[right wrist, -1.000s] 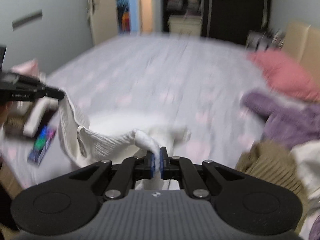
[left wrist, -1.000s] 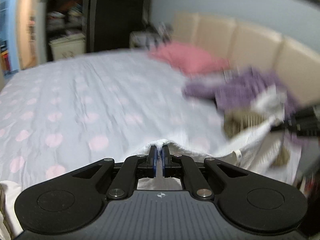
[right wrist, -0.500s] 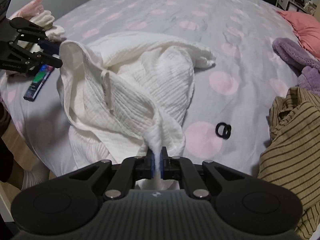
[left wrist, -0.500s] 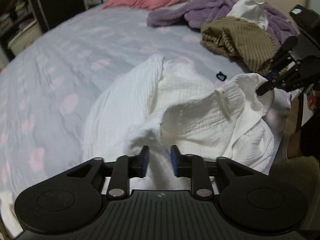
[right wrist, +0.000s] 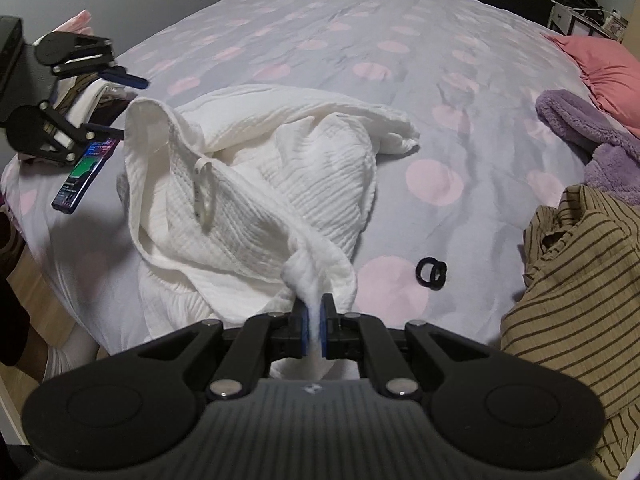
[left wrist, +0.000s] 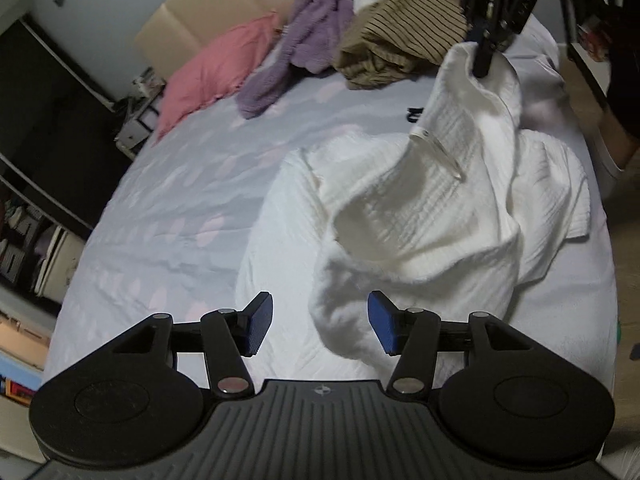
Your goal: Fold clothes
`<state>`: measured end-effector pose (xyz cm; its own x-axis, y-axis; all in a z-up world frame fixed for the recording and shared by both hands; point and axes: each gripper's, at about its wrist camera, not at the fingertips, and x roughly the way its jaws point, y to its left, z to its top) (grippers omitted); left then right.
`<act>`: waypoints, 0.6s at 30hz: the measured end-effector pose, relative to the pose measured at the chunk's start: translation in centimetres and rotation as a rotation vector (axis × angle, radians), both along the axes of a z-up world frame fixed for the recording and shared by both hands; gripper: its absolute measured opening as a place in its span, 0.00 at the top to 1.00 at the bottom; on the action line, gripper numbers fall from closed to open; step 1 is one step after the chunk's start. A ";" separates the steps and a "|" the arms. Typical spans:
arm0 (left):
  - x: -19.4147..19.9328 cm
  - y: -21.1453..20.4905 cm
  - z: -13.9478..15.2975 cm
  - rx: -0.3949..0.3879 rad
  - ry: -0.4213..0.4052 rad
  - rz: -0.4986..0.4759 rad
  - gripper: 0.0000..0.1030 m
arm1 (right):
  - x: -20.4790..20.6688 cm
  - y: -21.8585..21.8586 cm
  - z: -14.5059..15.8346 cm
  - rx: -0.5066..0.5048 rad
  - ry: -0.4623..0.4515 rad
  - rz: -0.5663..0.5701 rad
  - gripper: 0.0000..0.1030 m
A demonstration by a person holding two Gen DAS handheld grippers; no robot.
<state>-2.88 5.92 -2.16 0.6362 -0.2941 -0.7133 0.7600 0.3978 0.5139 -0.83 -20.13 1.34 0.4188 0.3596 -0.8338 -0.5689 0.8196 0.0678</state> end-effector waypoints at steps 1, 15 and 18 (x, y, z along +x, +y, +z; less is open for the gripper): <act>0.1 -0.1 -0.1 -0.002 0.004 -0.007 0.50 | -0.1 0.1 0.0 0.000 0.000 0.007 0.93; 2.2 -2.3 -1.4 0.029 0.096 -0.094 0.66 | -0.9 -0.5 -0.2 0.019 0.004 0.045 0.93; 2.7 -2.7 -1.7 0.035 0.117 -0.112 0.87 | -0.9 -0.9 -0.4 0.015 0.007 0.035 0.92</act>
<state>-0.22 3.20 -3.86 0.5129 -0.3318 -0.7917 0.8540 0.2906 0.4315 -1.73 -21.01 0.91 0.4001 0.3863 -0.8311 -0.5967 0.7981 0.0837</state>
